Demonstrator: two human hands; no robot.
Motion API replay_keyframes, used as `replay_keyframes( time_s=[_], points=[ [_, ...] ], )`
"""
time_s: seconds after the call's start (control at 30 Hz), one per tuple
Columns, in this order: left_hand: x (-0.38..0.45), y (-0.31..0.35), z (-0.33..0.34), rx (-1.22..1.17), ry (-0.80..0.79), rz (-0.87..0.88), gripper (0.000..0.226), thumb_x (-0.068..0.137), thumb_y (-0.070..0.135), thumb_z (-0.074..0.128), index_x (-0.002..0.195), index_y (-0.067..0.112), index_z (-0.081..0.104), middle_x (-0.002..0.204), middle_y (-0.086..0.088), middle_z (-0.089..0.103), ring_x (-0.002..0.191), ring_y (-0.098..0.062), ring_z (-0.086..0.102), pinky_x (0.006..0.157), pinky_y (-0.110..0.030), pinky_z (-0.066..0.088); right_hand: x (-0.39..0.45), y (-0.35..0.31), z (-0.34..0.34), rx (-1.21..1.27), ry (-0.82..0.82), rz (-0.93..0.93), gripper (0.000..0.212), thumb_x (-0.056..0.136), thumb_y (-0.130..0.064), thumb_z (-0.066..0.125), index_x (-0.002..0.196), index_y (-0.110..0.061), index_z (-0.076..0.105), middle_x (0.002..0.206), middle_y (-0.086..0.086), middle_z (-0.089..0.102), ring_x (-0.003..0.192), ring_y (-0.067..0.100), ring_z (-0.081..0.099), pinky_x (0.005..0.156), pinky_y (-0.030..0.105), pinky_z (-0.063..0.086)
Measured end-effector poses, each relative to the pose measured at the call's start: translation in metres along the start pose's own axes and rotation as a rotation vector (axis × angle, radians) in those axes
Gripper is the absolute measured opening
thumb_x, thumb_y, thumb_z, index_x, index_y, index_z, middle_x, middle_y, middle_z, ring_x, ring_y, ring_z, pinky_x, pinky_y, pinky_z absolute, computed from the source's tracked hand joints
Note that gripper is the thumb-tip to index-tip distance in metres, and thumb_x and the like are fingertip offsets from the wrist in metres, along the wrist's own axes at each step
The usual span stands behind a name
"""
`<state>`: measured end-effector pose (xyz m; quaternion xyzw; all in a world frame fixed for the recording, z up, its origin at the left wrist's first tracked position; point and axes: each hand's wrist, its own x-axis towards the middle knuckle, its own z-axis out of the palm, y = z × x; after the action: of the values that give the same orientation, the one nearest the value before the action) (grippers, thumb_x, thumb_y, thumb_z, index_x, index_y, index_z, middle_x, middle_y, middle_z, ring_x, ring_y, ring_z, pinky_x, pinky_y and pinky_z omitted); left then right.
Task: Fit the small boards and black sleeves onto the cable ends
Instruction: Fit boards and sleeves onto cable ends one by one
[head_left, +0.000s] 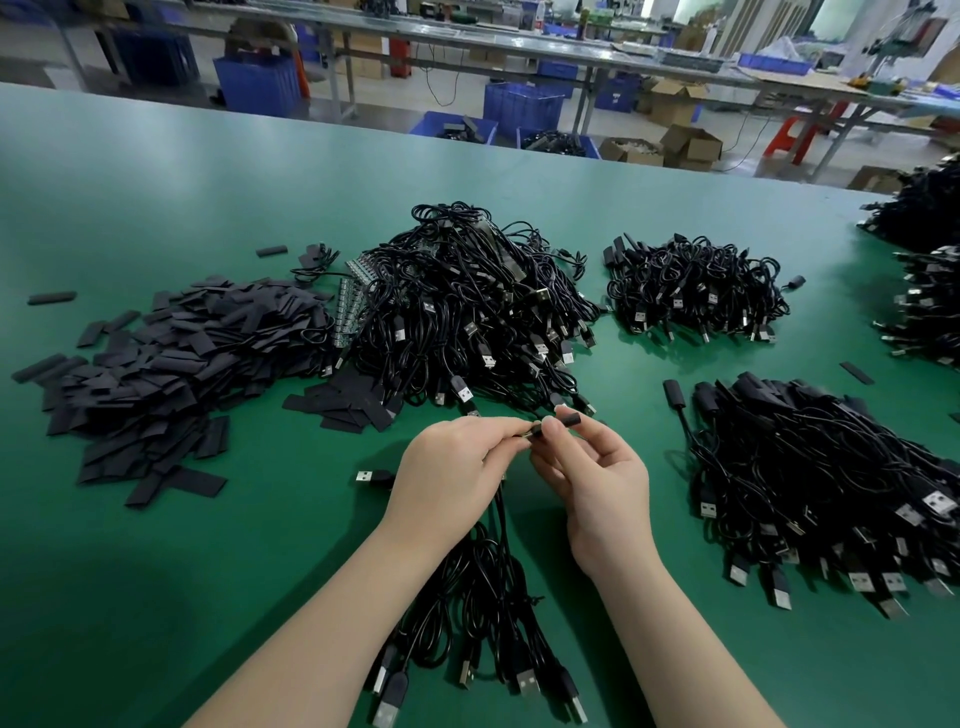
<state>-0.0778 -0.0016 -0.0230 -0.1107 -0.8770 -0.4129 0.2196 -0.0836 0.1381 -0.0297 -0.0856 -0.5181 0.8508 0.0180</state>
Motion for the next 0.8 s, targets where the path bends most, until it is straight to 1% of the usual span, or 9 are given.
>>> replay_keyframes(
  time_s=[0.13, 0.27, 0.43, 0.5, 0.57, 0.63, 0.73, 0.8],
  points=[
    [-0.0013, -0.0004, -0.0032, 0.012, -0.014, 0.018, 0.023, 0.088, 0.032, 0.062, 0.107, 0.030, 0.075, 0.084, 0.013, 0.073, 0.078, -0.007, 0.064, 0.072, -0.028, 0.052, -0.0007, -0.0016, -0.0001, -0.029, -0.043, 0.011, 0.017, 0.084, -0.007, 0.073, 0.101, -0.007, 0.069, 0.078, 0.007, 0.075, 0.079, 0.017, 0.073, 0.070, 0.024, 0.057],
    [-0.0025, -0.0014, -0.0043, 0.049, -0.045, 0.032, 0.026, 0.089, 0.035, 0.060, 0.110, 0.030, 0.074, 0.083, 0.011, 0.073, 0.077, -0.014, 0.065, 0.071, -0.030, 0.052, 0.0007, -0.0022, -0.0016, -0.066, -0.056, 0.028, 0.015, 0.086, -0.006, 0.072, 0.100, -0.008, 0.069, 0.078, 0.006, 0.075, 0.078, 0.016, 0.073, 0.069, 0.024, 0.057],
    [-0.0045, -0.0002, -0.0037, 0.055, -0.012, 0.027, 0.025, 0.088, 0.030, 0.067, 0.112, 0.027, 0.074, 0.092, 0.006, 0.075, 0.083, -0.017, 0.068, 0.073, -0.032, 0.054, -0.0001, -0.0024, -0.0034, -0.117, -0.085, 0.033, 0.014, 0.086, -0.007, 0.072, 0.100, -0.008, 0.069, 0.074, 0.006, 0.074, 0.075, 0.015, 0.072, 0.069, 0.024, 0.057],
    [-0.0045, -0.0003, -0.0042, 0.071, -0.026, 0.035, 0.024, 0.088, 0.031, 0.064, 0.110, 0.029, 0.075, 0.087, 0.008, 0.075, 0.079, -0.016, 0.067, 0.071, -0.032, 0.053, -0.0001, -0.0022, -0.0040, -0.140, -0.095, 0.027, 0.013, 0.086, -0.007, 0.072, 0.099, -0.008, 0.068, 0.073, 0.006, 0.073, 0.074, 0.014, 0.071, 0.069, 0.024, 0.057],
    [-0.0038, 0.0003, -0.0053, 0.109, -0.029, 0.064, 0.022, 0.088, 0.031, 0.062, 0.106, 0.032, 0.075, 0.077, 0.011, 0.071, 0.071, -0.012, 0.062, 0.066, -0.026, 0.048, -0.0006, -0.0020, -0.0031, -0.153, -0.106, 0.035, 0.015, 0.085, -0.009, 0.074, 0.099, -0.007, 0.068, 0.071, 0.006, 0.072, 0.074, 0.014, 0.070, 0.069, 0.024, 0.057],
    [-0.0043, 0.0006, -0.0057, 0.127, -0.009, 0.089, 0.021, 0.087, 0.028, 0.063, 0.103, 0.031, 0.076, 0.074, 0.012, 0.070, 0.067, -0.010, 0.060, 0.065, -0.023, 0.045, -0.0010, -0.0020, -0.0027, -0.153, -0.111, 0.050, 0.019, 0.083, -0.011, 0.076, 0.099, -0.007, 0.067, 0.072, 0.006, 0.072, 0.075, 0.015, 0.070, 0.070, 0.025, 0.057],
    [-0.0056, 0.0014, -0.0050, 0.067, -0.029, 0.033, 0.022, 0.087, 0.030, 0.061, 0.104, 0.033, 0.075, 0.078, 0.011, 0.072, 0.072, -0.010, 0.063, 0.066, -0.032, 0.051, -0.0010, -0.0024, -0.0034, -0.159, -0.103, 0.048, 0.019, 0.083, -0.011, 0.077, 0.099, -0.008, 0.068, 0.073, 0.007, 0.073, 0.072, 0.015, 0.070, 0.069, 0.024, 0.057],
    [-0.0045, 0.0013, -0.0037, 0.022, -0.036, -0.020, 0.020, 0.089, 0.029, 0.061, 0.103, 0.036, 0.074, 0.078, 0.012, 0.071, 0.073, -0.007, 0.062, 0.064, -0.034, 0.052, -0.0012, -0.0008, -0.0020, -0.191, -0.085, 0.009, 0.020, 0.085, -0.012, 0.076, 0.103, -0.012, 0.068, 0.074, 0.006, 0.074, 0.069, 0.014, 0.067, 0.070, 0.024, 0.056]
  ],
)
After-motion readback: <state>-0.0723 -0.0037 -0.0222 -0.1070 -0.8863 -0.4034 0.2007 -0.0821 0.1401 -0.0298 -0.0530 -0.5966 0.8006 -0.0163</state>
